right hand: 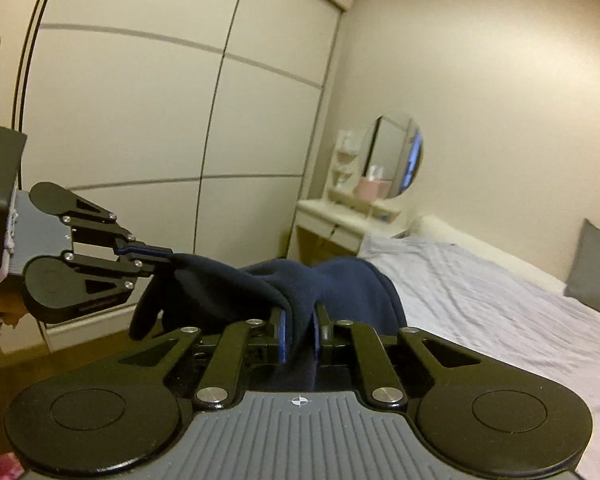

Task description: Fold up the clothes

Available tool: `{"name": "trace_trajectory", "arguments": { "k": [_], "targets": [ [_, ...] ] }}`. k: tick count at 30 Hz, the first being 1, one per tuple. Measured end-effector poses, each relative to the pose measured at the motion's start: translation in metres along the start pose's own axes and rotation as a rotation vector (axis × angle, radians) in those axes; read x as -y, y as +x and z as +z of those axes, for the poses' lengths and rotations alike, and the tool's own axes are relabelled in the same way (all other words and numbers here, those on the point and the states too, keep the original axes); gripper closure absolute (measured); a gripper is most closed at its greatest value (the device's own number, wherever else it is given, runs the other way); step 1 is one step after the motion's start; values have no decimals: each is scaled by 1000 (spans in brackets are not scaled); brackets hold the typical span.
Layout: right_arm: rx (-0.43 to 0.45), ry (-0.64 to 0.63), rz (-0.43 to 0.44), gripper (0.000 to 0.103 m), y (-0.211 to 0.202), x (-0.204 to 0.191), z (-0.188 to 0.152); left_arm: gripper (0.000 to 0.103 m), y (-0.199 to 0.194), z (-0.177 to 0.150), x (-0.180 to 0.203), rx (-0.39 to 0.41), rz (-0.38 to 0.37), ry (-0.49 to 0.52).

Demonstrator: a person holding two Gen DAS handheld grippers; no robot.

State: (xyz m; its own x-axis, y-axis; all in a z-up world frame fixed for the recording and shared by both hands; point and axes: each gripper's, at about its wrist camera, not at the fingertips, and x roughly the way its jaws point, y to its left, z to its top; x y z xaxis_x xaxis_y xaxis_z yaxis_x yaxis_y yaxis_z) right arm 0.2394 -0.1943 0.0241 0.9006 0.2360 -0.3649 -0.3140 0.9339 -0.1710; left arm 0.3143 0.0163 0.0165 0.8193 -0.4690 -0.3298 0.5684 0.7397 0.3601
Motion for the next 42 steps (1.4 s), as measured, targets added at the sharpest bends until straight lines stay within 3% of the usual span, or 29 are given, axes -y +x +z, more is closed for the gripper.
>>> {"name": "trace_trajectory", "arguments": {
  "k": [5, 8, 11, 16, 20, 22, 24, 25, 26, 27, 31, 36, 39, 42],
  "targets": [
    [-35, 73, -44, 93, -95, 11, -13, 100, -73, 6, 67, 23, -124, -27],
    [-111, 129, -73, 93, -150, 24, -51, 100, -107, -5, 123, -24, -242, -74],
    [-234, 170, -96, 93, -206, 37, -110, 101, -126, -24, 183, -121, -360, -128],
    [-518, 252, -145, 92, -285, 69, -246, 99, -141, -77, 314, -395, -553, -217],
    [-797, 294, -210, 91, -314, 86, -356, 92, -158, -114, 385, -529, -553, -157],
    [-844, 226, -196, 91, -334, 83, -380, 84, -171, -128, 399, -584, -526, -164],
    [-835, 188, -170, 65, -360, 75, -386, 73, -182, -141, 393, -616, -490, -174],
    [-820, 180, -151, 28, -366, 73, -388, 71, -187, -148, 389, -628, -468, -166],
    [-794, 177, -121, 19, -372, 64, -393, 71, -188, -155, 386, -643, -445, -147],
    [-769, 174, -90, 20, -377, 56, -397, 71, -189, -162, 383, -656, -425, -129],
    [-716, 150, 48, 20, -342, 9, -397, 67, -192, -184, 367, -681, -363, -74],
    [-676, 112, 169, 20, -251, -63, -401, 60, -195, -207, 329, -678, -307, -80],
    [-688, 125, 187, 19, -182, -93, -409, 59, -192, -225, 305, -687, -272, -108],
    [-770, 181, 156, 19, -125, -112, -424, 59, -187, -246, 284, -709, -252, -151]
  ]
}}
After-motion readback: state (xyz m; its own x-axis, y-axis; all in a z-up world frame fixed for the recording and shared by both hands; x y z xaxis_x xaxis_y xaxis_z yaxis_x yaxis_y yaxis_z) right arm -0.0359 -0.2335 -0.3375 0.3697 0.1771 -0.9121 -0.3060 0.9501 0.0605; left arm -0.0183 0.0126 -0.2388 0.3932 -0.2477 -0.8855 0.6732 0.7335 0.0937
